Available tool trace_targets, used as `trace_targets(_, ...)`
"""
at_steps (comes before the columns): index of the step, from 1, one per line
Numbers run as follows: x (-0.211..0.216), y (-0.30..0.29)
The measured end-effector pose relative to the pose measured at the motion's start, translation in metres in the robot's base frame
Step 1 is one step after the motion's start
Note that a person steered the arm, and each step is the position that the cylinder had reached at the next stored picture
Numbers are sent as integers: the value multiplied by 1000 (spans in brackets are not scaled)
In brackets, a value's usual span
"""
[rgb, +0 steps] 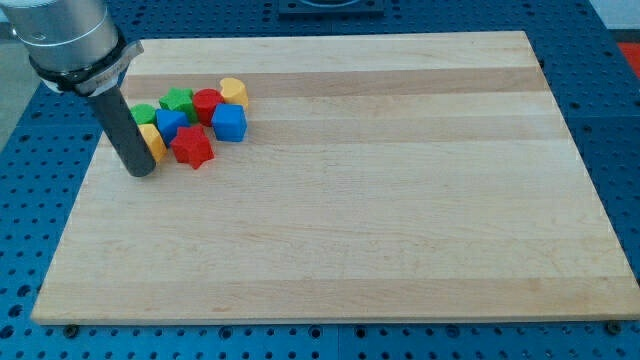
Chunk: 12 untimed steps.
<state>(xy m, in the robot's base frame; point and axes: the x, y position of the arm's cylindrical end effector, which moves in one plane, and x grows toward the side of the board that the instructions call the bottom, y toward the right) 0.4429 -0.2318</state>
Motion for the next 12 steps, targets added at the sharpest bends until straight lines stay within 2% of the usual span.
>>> trace_targets(1,2,0)
trace_targets(3,8,-49)
trace_targets(5,-57,-59)
trace_targets(7,-83,-27)
trace_targets(9,-82,9)
trace_targets(11,-73,69)
trace_targets(12,-68,67)
